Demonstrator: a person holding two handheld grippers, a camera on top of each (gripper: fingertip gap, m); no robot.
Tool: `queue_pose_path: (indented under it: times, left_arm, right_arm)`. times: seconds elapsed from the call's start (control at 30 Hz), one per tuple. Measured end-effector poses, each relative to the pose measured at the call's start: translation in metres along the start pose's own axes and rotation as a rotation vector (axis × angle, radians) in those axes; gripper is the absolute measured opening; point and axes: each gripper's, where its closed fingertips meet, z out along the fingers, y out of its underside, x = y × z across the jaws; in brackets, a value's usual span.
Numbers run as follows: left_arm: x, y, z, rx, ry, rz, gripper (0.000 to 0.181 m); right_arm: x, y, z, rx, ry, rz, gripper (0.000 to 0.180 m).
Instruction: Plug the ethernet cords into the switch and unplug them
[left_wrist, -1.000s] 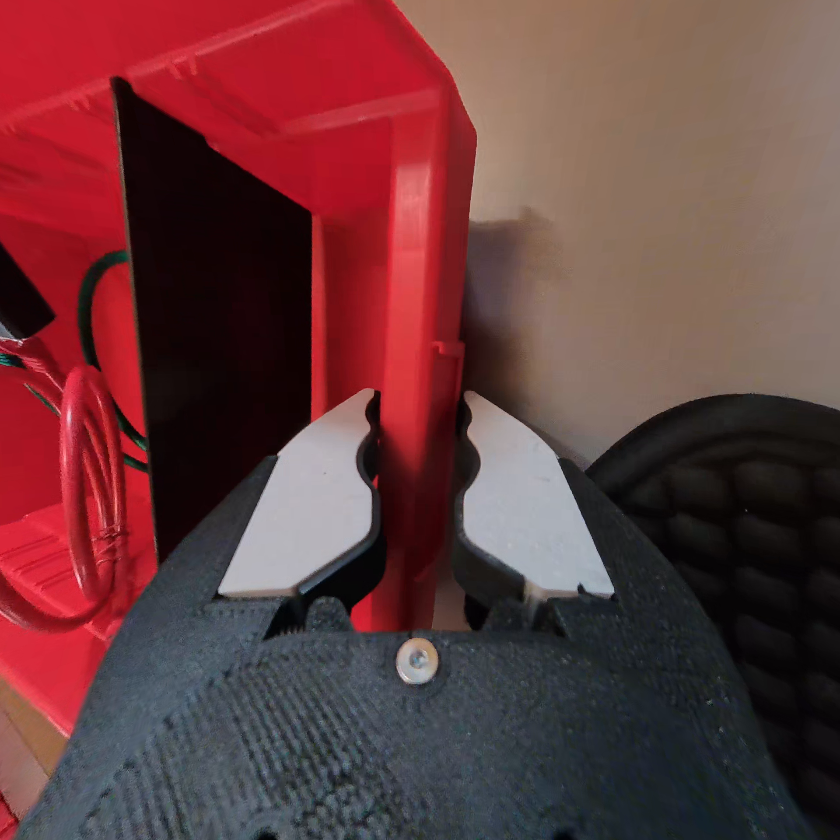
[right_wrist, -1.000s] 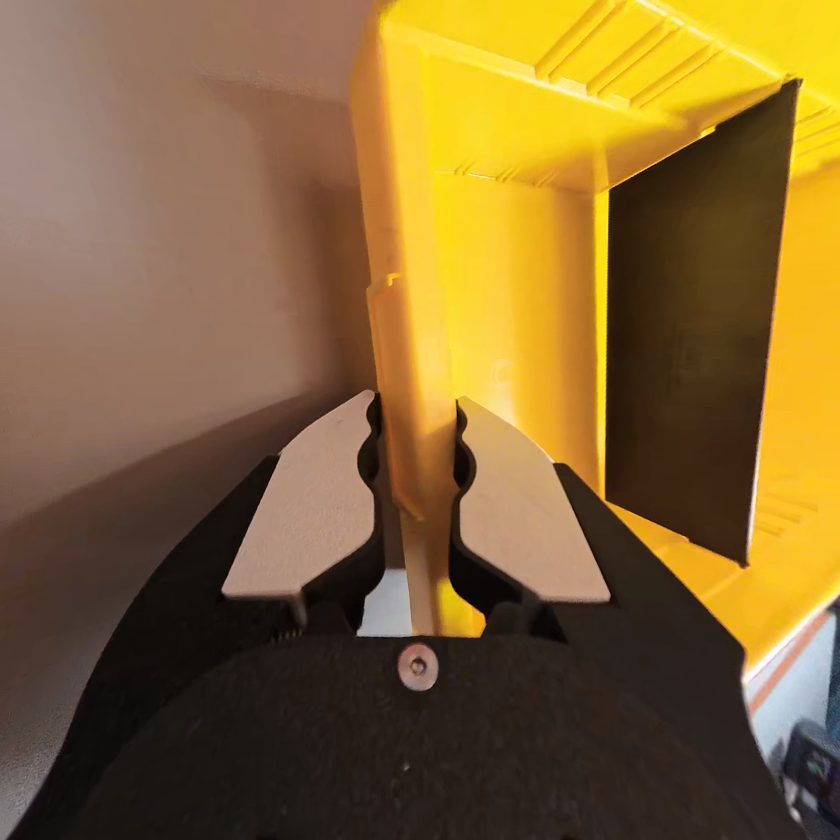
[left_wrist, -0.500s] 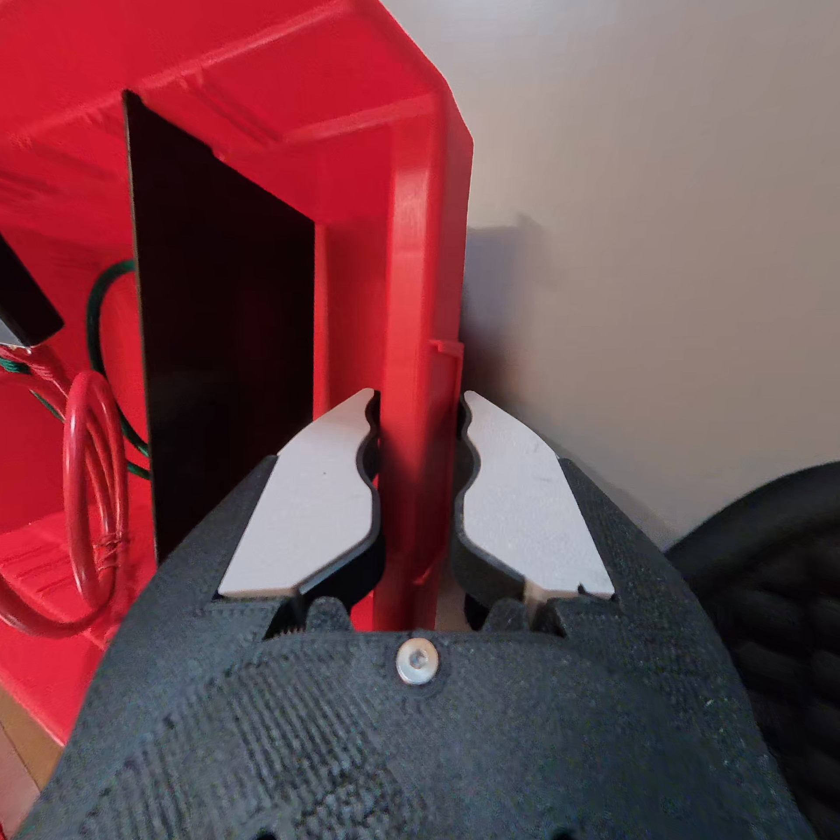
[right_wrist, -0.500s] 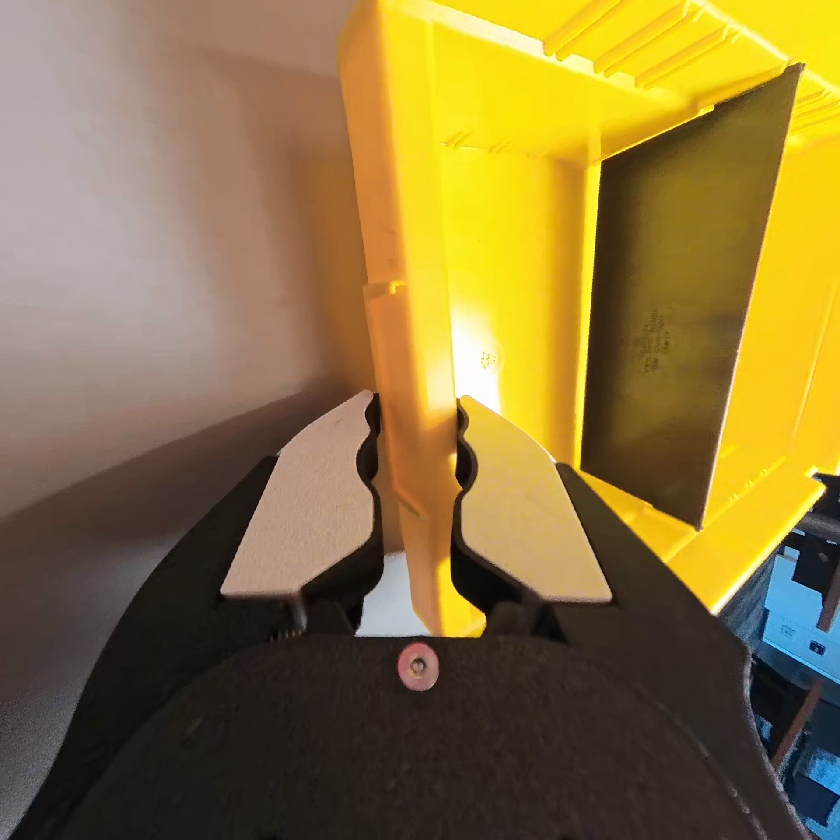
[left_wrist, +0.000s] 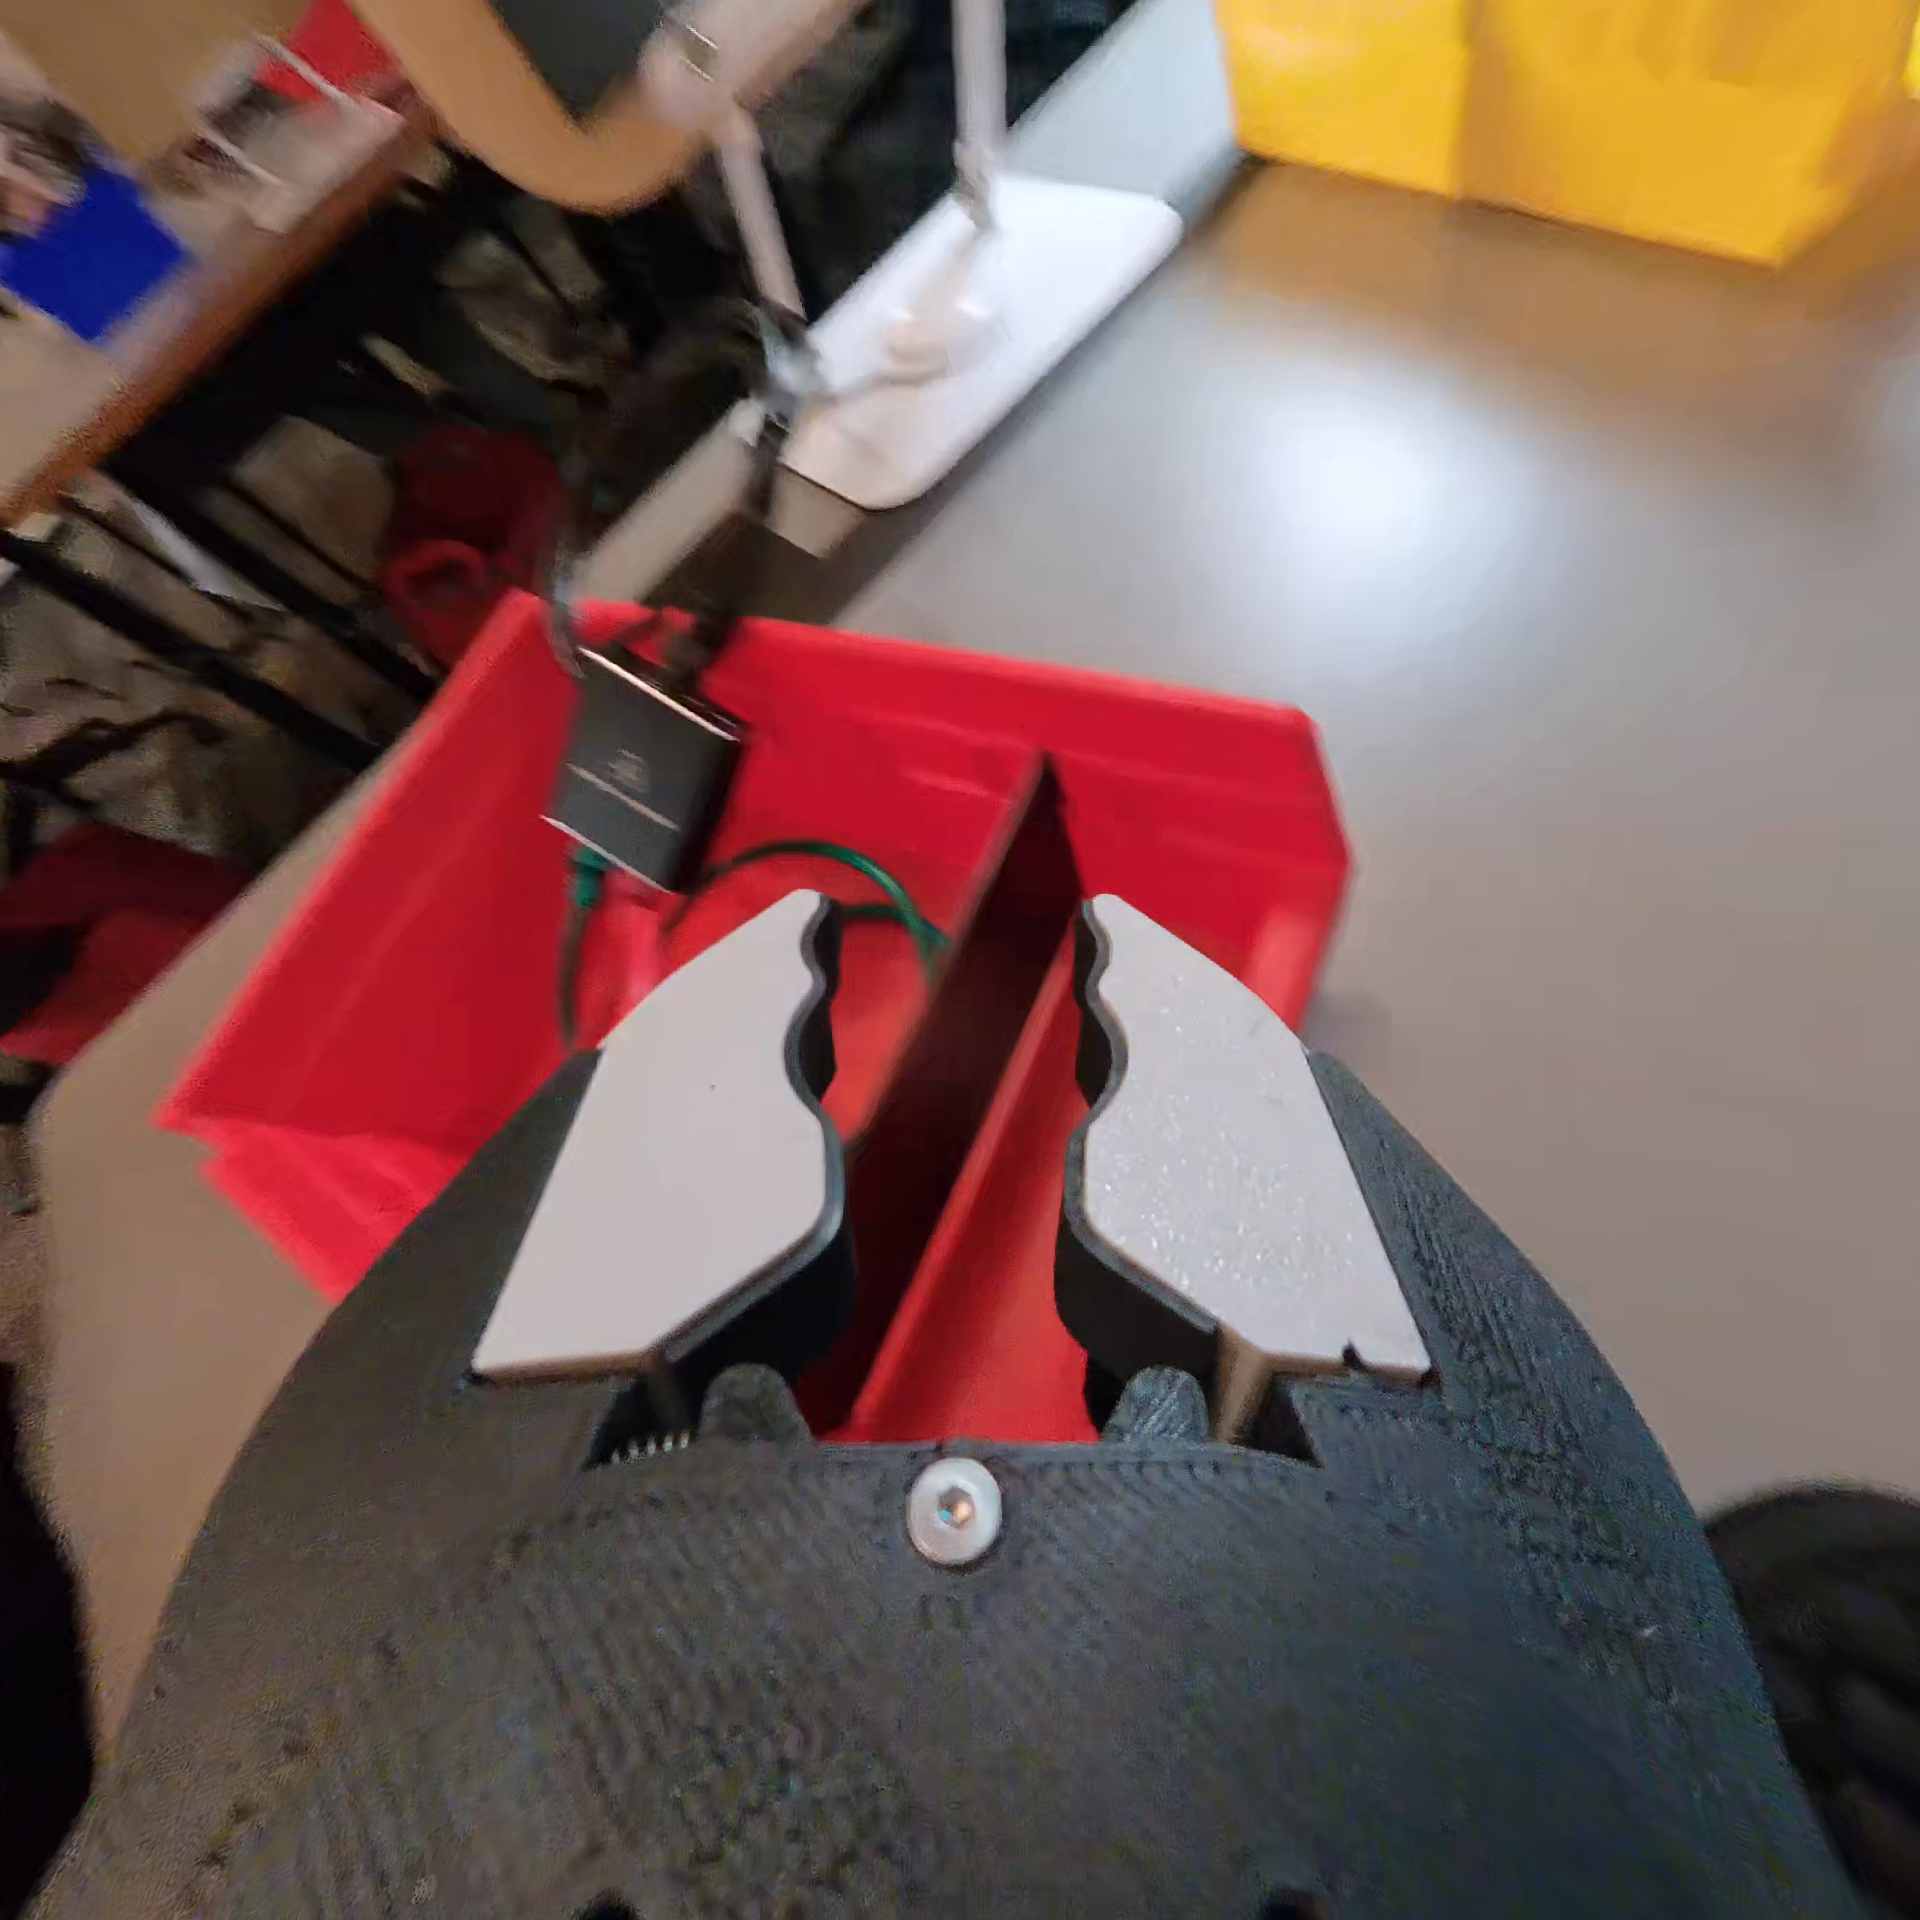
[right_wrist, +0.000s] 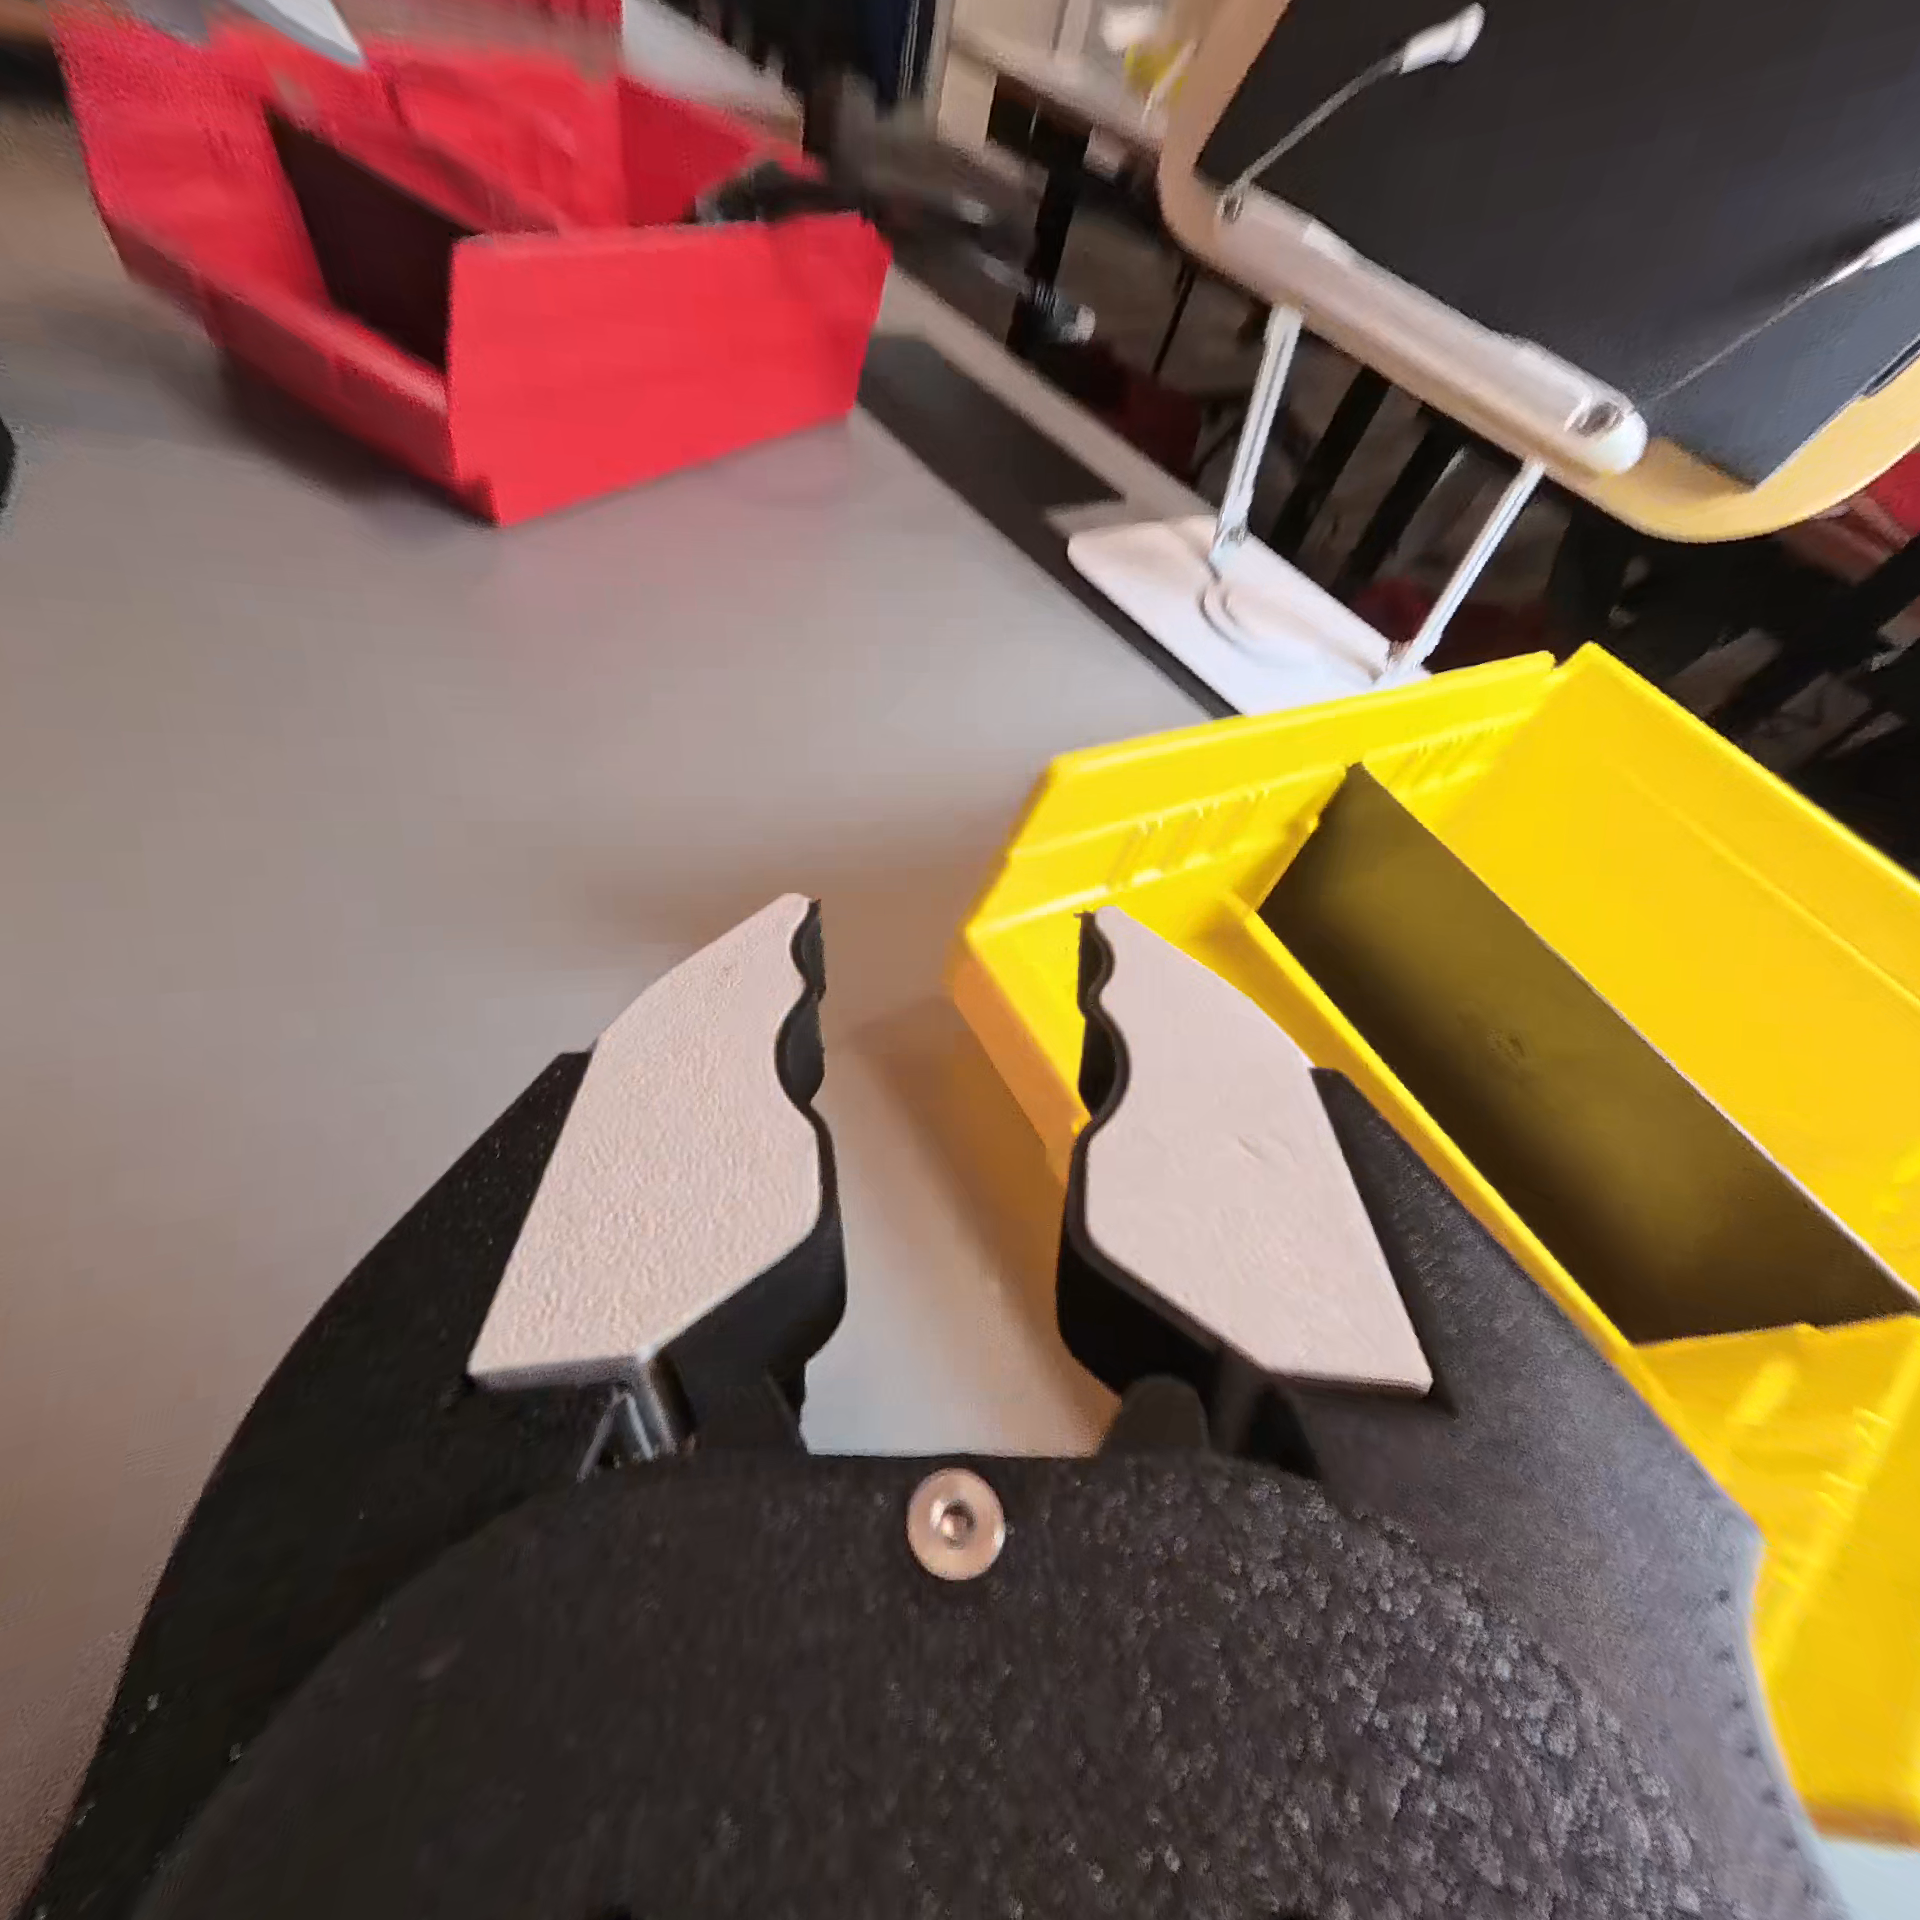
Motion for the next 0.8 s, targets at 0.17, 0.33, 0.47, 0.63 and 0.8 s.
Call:
queue_pose_path:
  times: [0.17, 0.33, 0.47, 0.63, 0.8]
  left_arm:
    - [-0.06, -0.01, 0.039, -0.209, -0.097, 0.143, 0.053]
    - [-0.085, 0.026, 0.1, -0.473, -0.023, 0.265, 0.073]
    - [-0.092, 0.045, 0.132, -0.544, -0.006, 0.318, 0.079]
    - [-0.097, 0.05, 0.144, -0.537, -0.006, 0.338, 0.071]
    - [-0.109, 0.021, 0.125, -0.424, -0.039, 0.291, 0.07]
  right_arm:
    - [-0.008, -0.01, 0.013, 0.15, 0.033, 0.048, 0.045]
    - [-0.002, -0.006, 0.011, 0.195, 0.047, 0.121, 0.045]
    - [0.006, -0.002, 0.006, 0.206, 0.067, 0.146, 0.045]
    - [0.006, -0.001, 0.004, 0.215, 0.051, 0.171, 0.045]
    - [0.0, 0.0, 0.006, 0.196, 0.046, 0.138, 0.045]
